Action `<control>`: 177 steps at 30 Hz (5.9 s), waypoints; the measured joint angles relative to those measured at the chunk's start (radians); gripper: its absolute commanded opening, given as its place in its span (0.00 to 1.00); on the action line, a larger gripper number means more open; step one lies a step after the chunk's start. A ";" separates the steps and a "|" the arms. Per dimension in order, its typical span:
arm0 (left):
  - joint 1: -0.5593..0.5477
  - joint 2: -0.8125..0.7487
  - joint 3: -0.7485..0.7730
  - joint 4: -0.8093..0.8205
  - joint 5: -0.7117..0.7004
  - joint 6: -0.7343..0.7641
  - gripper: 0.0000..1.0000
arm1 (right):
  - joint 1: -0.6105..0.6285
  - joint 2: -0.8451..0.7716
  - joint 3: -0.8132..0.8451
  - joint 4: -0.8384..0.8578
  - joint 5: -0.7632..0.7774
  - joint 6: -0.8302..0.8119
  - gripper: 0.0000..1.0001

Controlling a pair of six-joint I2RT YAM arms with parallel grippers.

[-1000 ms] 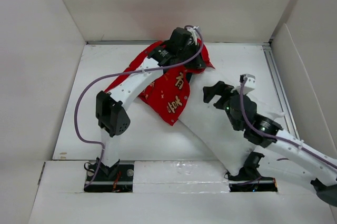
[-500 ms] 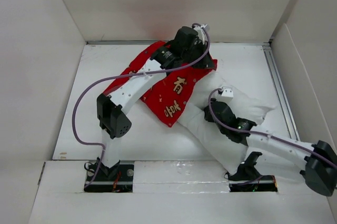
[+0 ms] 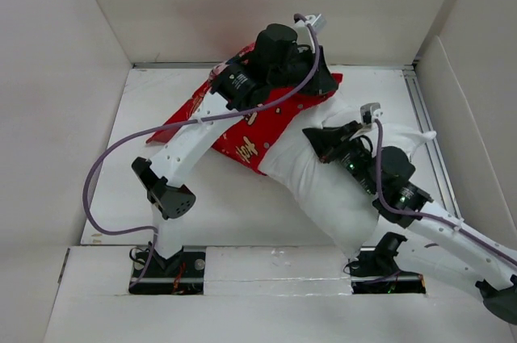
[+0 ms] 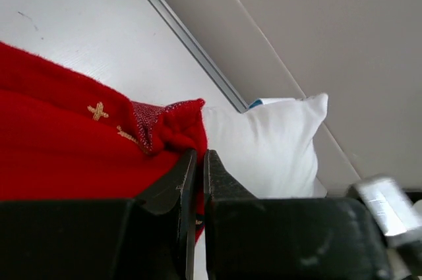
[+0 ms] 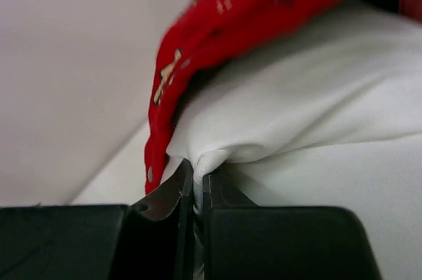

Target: Put the pillow into the pillowcase

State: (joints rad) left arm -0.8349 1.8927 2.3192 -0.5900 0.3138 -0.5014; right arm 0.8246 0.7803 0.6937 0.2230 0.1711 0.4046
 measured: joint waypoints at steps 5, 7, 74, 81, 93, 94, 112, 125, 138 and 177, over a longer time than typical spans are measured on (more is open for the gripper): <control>-0.041 -0.002 -0.029 0.005 -0.009 0.007 0.00 | -0.013 0.035 0.041 0.125 0.005 -0.043 0.00; -0.060 0.000 -0.036 -0.002 -0.011 0.011 0.00 | -0.029 0.057 0.015 0.162 0.016 -0.045 0.00; 0.058 -0.259 -1.411 0.891 -0.620 0.016 0.85 | -0.114 0.087 0.048 -0.333 0.287 -0.043 1.00; 0.058 -0.186 -1.303 0.861 -0.653 0.033 0.19 | -0.114 0.063 0.026 -0.345 0.247 -0.056 1.00; 0.040 -0.185 -1.167 0.703 -0.801 0.041 0.00 | 0.046 0.197 -0.002 -0.257 0.238 -0.183 1.00; 0.031 -0.188 -1.158 0.685 -0.811 0.045 0.00 | 0.053 0.230 0.003 -0.254 0.265 -0.179 1.00; -0.005 -0.470 -0.978 0.377 -0.619 0.108 0.00 | -0.105 0.576 0.070 -0.003 0.294 0.055 0.00; -0.030 -0.411 -0.571 0.127 -0.281 0.134 0.00 | -0.024 0.204 0.015 0.167 0.263 0.016 0.00; -0.189 -0.286 -0.597 0.110 -0.108 0.097 0.00 | 0.101 0.187 -0.259 0.450 0.667 0.086 0.00; -0.137 -0.996 -1.733 0.418 -0.495 -0.320 1.00 | 0.370 0.478 -0.239 0.603 0.883 0.196 0.99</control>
State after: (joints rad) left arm -0.9714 0.8967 0.5858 -0.1722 -0.1814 -0.8211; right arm 1.1942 1.2587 0.4545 0.8265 1.0542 0.6003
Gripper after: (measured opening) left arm 0.997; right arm 0.984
